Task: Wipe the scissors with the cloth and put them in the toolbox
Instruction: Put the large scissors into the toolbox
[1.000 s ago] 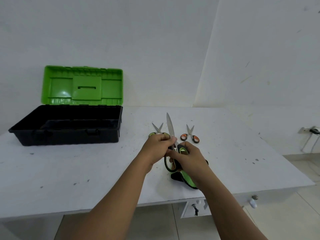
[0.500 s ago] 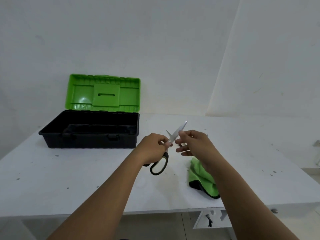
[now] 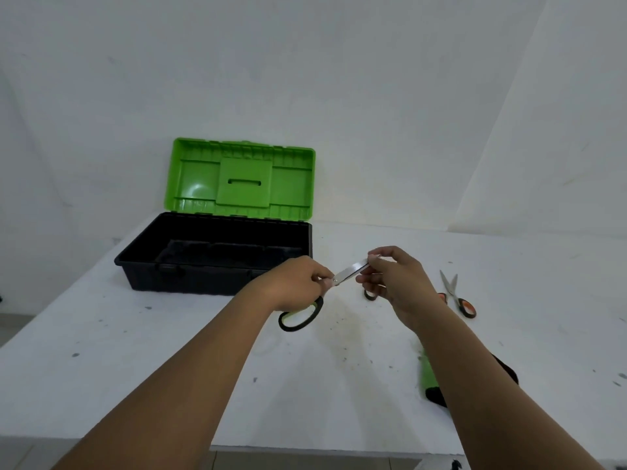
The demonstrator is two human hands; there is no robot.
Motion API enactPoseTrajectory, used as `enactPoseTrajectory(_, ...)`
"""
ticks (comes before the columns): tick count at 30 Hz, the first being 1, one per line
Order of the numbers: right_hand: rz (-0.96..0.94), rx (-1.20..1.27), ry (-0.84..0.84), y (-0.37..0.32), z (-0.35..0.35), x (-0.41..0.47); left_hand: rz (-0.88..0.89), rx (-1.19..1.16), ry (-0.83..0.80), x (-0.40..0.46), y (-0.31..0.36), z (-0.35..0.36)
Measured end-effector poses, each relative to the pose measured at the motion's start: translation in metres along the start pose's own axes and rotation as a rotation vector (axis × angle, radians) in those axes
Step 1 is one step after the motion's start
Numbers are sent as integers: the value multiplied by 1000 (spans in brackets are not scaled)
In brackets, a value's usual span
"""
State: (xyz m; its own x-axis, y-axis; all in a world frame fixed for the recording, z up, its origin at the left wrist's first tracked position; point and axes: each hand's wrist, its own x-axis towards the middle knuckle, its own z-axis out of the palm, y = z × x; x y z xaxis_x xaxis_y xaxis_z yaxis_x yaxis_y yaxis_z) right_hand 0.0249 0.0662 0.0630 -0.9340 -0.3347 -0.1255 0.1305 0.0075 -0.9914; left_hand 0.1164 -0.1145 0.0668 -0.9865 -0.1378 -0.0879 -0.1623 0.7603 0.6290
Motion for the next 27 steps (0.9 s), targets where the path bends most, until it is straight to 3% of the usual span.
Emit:
enactPoseTrajectory(6,-40,29,14,-5,12,22,51,208,2,-1,-16,-26)
enactPoseTrajectory(11,-44,59,22,-4,19,38,50,100,182,8,-42,-41)
enactPoseTrajectory(15,-35,8,5,-5,32,52,25,154,224,18,-58,-56)
enactPoseTrajectory(23,-136,-491,-30,-5,64,98,-87,324,141,55,-115,-106)
enactPoseTrajectory(27,-268,-875,-127,-3,95,126,-160,374,86,76,-142,-118)
